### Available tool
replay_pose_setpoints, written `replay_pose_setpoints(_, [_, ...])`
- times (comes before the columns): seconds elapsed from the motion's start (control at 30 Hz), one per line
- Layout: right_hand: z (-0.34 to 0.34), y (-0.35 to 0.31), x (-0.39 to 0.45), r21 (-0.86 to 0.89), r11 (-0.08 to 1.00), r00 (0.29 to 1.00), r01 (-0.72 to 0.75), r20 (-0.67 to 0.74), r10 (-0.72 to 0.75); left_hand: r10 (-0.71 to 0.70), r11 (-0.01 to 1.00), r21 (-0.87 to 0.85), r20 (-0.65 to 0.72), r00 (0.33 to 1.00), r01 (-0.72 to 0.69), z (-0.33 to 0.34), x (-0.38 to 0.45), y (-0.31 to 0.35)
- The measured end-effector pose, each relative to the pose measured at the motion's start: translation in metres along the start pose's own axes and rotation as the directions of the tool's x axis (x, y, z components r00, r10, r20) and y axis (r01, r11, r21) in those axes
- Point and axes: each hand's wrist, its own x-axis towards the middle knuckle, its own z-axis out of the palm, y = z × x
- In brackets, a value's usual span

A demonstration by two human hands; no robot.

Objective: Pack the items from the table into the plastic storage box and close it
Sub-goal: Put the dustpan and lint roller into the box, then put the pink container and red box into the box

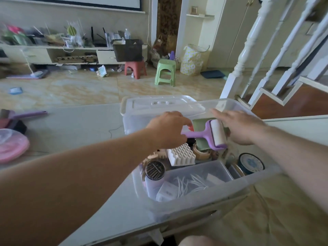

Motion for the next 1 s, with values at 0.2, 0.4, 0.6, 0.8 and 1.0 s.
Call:
replay_pose_setpoints(0.2, [-0.054, -0.083, 0.01, 0.222, 0.969, 0.963, 0.112, -0.266, -0.051, -0.109, 0.988, -0.127, -0.175, 0.978, 0.088, -0.061, -0.084, -0.046])
replay_pose_setpoints(0.4, [-0.099, -0.247, 0.03, 0.267, 0.882, 0.886, 0.388, -0.37, -0.278, -0.361, 0.931, 0.027, -0.077, 0.929, 0.364, -0.085, -0.221, -0.168])
replay_pose_setpoints(0.6, [-0.106, -0.416, 0.058, 0.285, 0.82, 0.865, 0.497, -0.235, -0.443, -0.599, 0.792, 0.028, -0.158, 0.785, 0.61, -0.088, -0.327, -0.297])
replay_pose_setpoints(0.8, [-0.067, -0.557, 0.109, 0.463, 0.747, 0.862, 0.477, -0.084, -0.499, -0.803, 0.572, 0.065, -0.156, 0.575, 0.817, -0.103, -0.349, -0.411])
replay_pose_setpoints(1.0, [-0.014, -0.662, 0.153, 0.75, 0.586, 0.899, 0.306, -0.026, -0.436, -0.932, 0.362, 0.175, 0.089, 0.351, 0.916, -0.102, -0.326, -0.494])
